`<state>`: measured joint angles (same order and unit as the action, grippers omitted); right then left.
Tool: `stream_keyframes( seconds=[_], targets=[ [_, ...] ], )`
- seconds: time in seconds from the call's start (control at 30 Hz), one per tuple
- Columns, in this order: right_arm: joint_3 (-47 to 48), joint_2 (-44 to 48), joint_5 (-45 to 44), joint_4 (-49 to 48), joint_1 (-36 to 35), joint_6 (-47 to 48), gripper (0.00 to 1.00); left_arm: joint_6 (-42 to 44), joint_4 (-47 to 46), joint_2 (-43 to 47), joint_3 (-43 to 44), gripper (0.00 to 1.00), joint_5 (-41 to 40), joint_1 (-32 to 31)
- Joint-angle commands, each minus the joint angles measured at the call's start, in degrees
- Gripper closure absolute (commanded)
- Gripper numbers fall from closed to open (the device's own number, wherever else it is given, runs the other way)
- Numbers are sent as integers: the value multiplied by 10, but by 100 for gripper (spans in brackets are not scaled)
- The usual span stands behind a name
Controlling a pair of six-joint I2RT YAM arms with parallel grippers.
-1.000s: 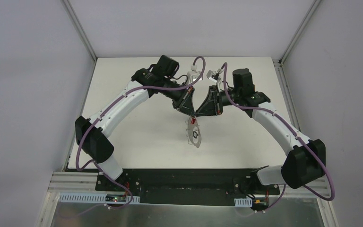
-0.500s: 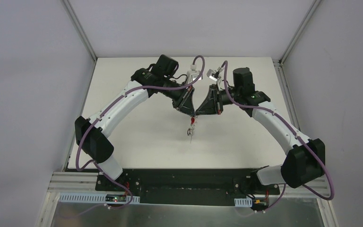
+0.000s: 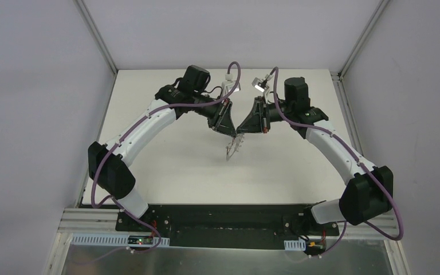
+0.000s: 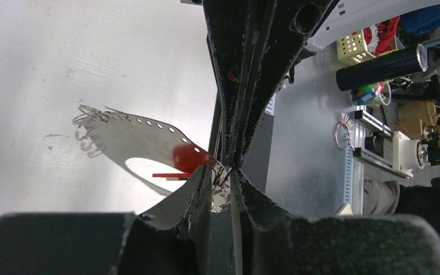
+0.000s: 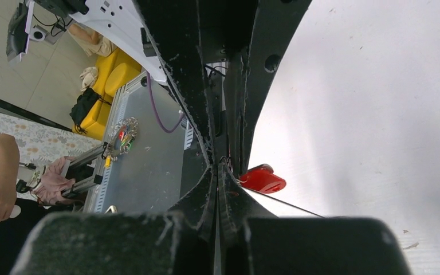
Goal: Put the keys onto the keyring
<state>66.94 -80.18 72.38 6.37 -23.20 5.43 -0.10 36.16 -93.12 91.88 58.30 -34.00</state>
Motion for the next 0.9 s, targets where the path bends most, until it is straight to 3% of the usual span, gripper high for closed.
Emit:
stream_keyframes(
  seconds=[0.0,0.3,0.57,0.67,0.87],
  targets=[
    [15,3,4,-39,4,-22,100,-31,-50,30,-16,83,30,3],
    [5,5,4,-41,11,-18,100,-54,-72,30,-22,99,42,15],
    [-13,11,14,-42,15,-3,100,-50,-59,35,-21,100,32,21],
    [-21,13,26,-42,16,8,100,-9,15,26,12,100,0,19],
    [-22,17,44,-36,10,21,82,86,189,-27,116,100,-65,2]
  ],
)
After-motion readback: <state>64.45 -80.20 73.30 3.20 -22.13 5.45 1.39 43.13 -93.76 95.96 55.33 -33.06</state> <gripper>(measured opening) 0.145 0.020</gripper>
